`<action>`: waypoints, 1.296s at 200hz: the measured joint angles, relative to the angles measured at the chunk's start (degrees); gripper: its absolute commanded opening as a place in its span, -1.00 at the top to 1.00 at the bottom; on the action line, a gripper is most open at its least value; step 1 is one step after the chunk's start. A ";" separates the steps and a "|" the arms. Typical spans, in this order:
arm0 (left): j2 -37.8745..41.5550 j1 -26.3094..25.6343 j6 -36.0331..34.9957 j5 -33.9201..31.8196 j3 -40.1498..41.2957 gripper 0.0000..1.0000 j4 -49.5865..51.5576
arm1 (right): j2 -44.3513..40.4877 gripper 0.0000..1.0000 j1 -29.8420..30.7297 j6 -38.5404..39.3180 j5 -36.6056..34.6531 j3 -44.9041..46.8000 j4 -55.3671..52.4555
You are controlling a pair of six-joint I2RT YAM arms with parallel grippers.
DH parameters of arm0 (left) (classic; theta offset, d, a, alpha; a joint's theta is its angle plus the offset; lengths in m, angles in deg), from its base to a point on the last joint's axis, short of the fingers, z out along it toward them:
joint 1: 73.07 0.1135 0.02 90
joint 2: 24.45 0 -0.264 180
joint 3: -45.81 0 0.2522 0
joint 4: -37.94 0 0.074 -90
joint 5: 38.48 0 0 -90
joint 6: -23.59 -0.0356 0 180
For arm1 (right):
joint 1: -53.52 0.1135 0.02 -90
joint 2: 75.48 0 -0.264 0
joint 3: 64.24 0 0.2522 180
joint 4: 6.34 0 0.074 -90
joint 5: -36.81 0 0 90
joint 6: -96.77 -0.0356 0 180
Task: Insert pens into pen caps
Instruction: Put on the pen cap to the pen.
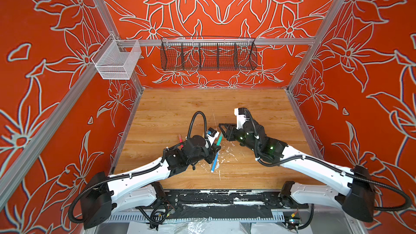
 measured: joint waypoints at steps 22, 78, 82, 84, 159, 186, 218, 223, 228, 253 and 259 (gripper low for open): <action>0.00 0.00 0.02 -0.02 0.00 1.00 0.00 | 0.31 0.23 0.90 -0.24 0.15 0.02 0.33; 0.00 0.00 0.02 -0.04 0.00 1.00 0.02 | 0.79 0.63 1.70 -0.55 -0.39 0.07 0.87; 0.00 0.00 0.00 -0.04 0.00 1.00 0.00 | 0.90 0.67 1.70 -0.63 -0.46 0.09 0.90; 0.00 0.00 0.02 -0.04 0.00 1.00 0.02 | 0.94 0.69 1.70 -0.70 -0.50 0.09 0.90; -0.50 -0.22 0.48 -3.65 -4.55 1.00 7.30 | 1.81 0.93 2.10 -1.01 -2.08 2.01 6.34; -1.11 -0.22 1.20 -5.16 -8.79 1.00 11.63 | 1.53 0.94 2.49 -0.98 -3.91 2.19 9.73; -2.27 -0.76 0.72 -6.01 -12.33 1.00 14.29 | -0.26 0.97 3.34 -1.03 -6.78 3.82 12.94; -2.54 -0.90 0.35 -6.16 -12.79 1.00 14.53 | -0.50 0.97 3.52 -1.05 -7.41 4.00 13.18; -2.78 -0.94 0.07 -6.34 -13.14 1.00 14.73 | -0.68 0.97 3.69 -1.05 -7.91 4.17 13.40; -3.65 -1.03 -1.62 -6.93 -14.16 1.00 14.86 | -1.11 0.97 4.68 -1.03 -10.73 4.66 14.45; -3.67 -1.03 -2.01 -7.06 -14.16 1.00 14.88 | -1.11 0.98 4.98 -1.03 -11.28 4.74 14.60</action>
